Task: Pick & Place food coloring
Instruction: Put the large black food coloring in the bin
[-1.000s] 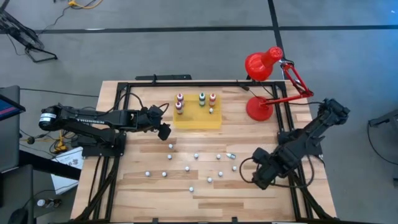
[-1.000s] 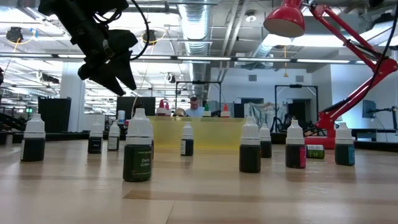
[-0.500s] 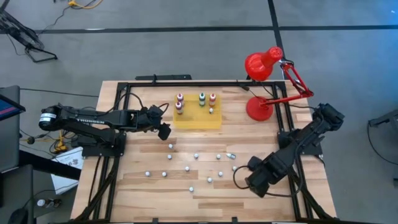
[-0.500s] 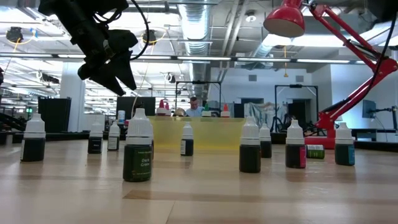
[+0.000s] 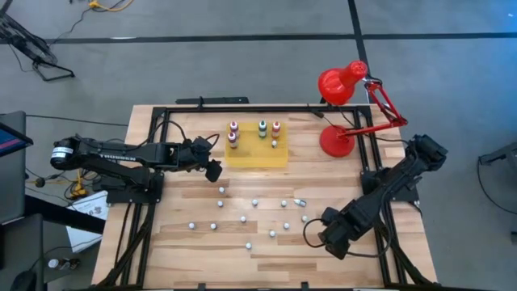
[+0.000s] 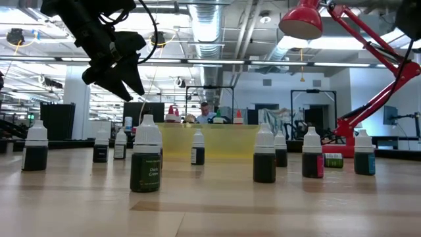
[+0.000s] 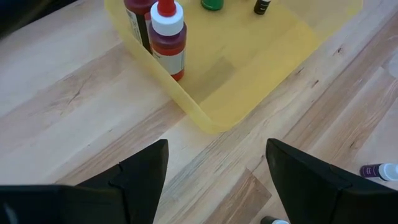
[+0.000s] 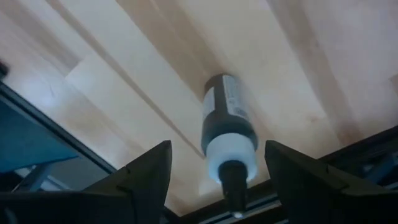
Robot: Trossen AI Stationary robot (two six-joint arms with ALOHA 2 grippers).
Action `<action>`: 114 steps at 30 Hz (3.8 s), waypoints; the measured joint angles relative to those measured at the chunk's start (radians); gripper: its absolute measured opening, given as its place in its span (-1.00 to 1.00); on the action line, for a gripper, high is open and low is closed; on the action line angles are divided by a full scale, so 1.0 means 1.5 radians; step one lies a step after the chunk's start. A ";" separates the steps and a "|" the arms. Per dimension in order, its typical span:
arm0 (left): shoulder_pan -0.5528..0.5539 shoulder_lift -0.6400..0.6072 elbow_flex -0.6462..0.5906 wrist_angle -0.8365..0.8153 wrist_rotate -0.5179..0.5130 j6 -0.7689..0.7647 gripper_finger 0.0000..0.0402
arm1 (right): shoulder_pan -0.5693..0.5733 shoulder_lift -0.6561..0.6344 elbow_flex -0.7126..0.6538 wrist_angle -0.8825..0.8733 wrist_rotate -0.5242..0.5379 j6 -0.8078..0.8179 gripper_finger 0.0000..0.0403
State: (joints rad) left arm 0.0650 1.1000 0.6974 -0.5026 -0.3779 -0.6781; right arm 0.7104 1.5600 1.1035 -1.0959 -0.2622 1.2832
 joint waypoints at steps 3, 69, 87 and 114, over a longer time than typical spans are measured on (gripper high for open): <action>0.000 0.000 0.000 0.000 0.000 0.000 0.31 | 0.001 0.000 -0.016 0.023 -0.006 -0.001 0.23; 0.000 0.000 0.000 -0.002 -0.009 0.001 0.31 | -0.653 0.133 0.196 0.097 0.225 -0.826 -0.44; 0.000 0.000 0.000 -0.006 -0.015 0.013 0.31 | -0.644 0.291 0.350 -0.046 0.223 -0.898 -0.44; 0.000 0.000 0.000 -0.006 -0.014 0.013 0.31 | -0.635 0.290 0.409 -0.074 0.225 -0.925 0.06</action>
State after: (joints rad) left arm 0.0654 1.0996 0.6973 -0.5114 -0.3988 -0.6582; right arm -0.2424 1.9952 1.7170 -1.2073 0.0749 -0.1048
